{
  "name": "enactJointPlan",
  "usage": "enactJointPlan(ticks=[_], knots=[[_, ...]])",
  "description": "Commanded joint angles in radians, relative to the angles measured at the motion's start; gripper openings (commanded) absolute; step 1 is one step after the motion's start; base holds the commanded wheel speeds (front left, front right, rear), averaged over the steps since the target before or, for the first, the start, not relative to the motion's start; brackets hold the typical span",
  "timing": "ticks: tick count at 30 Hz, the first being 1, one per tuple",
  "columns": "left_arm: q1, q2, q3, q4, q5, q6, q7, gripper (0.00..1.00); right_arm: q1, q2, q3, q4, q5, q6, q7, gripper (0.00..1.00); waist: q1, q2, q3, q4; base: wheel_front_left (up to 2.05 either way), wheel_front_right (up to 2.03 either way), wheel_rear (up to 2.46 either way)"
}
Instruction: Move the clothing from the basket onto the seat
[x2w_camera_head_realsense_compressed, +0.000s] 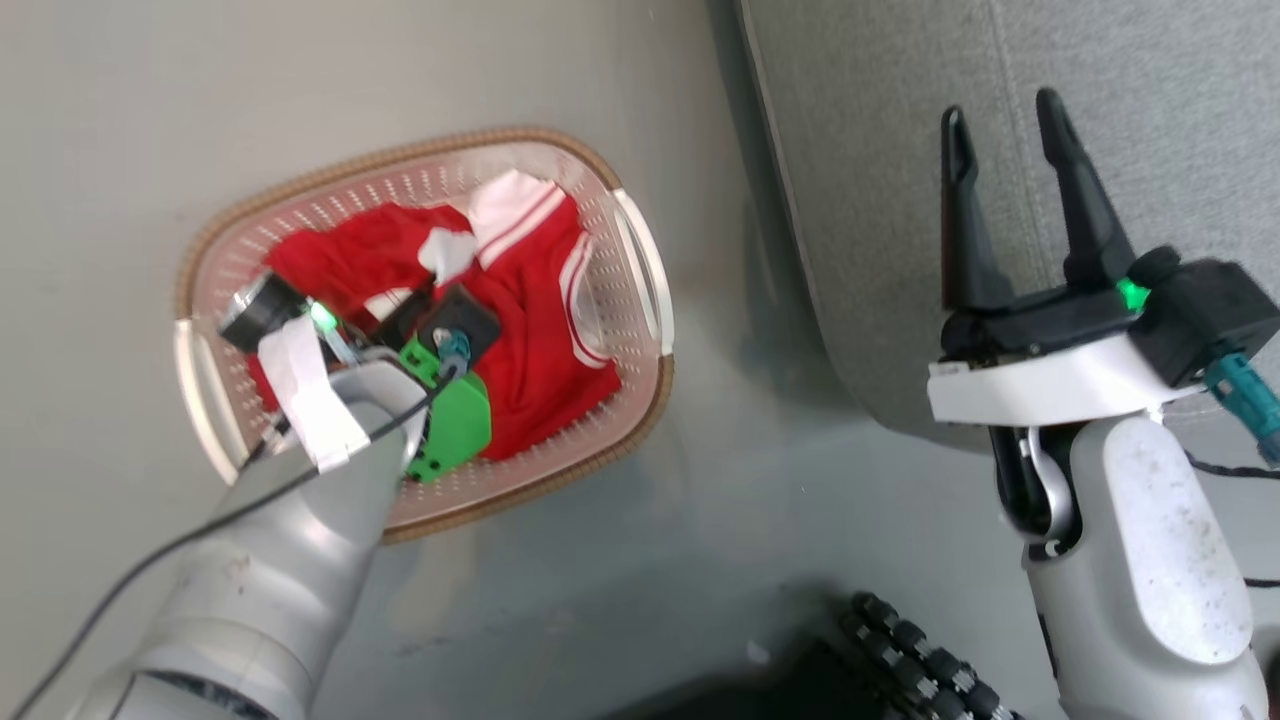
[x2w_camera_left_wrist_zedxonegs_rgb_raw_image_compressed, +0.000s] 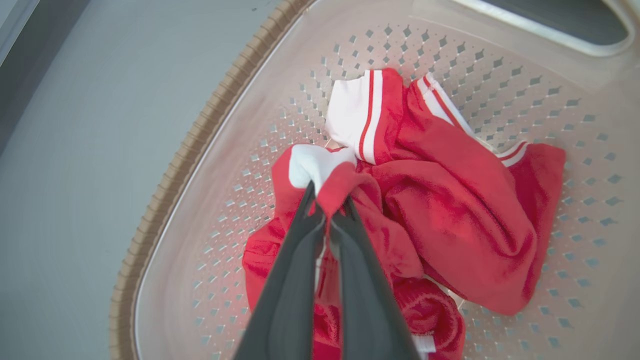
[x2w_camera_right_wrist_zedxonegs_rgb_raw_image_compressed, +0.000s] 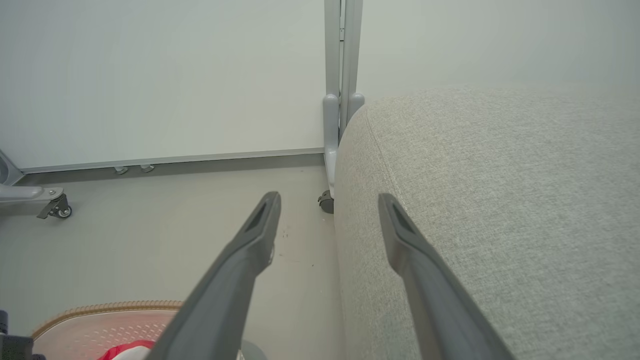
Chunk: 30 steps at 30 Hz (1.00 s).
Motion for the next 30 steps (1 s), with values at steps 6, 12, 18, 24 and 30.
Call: enactJointPlan(ticks=[6,12,18,24,30], knots=[[0.134,-0.022,0.057,-0.058,-0.11,-0.018,-0.028,0.0,0.089,-0.004,0.014,0.037,-0.031,0.0,-0.003,1.0,0.0001,-0.0001,-0.3,0.119,0.0,0.0,0.0],[0.286,-0.025,0.117,-0.243,-0.215,-0.022,-0.028,0.0,0.173,-0.004,0.023,0.073,-0.051,0.0,-0.003,1.0,0.0001,-0.0001,-0.457,0.151,0.0,0.0,0.0],[0.434,-0.024,0.176,-0.45,-0.275,-0.002,-0.027,0.0,0.257,-0.004,0.032,0.098,-0.059,0.0,-0.003,1.0,0.0001,-0.0001,-0.586,0.167,0.0,0.0,0.0],[0.535,-0.021,0.225,-0.633,-0.294,0.016,-0.027,0.0,0.329,-0.004,0.044,0.112,-0.061,0.0,-0.003,1.0,0.0001,-0.0001,-0.676,0.174,0.0,0.0,0.0],[0.589,-0.02,0.253,-0.774,-0.295,0.029,-0.027,0.0,0.372,-0.004,0.056,0.121,-0.057,0.0,-0.003,1.0,0.0001,-0.0001,-0.731,0.168,0.0,0.0,0.0]])
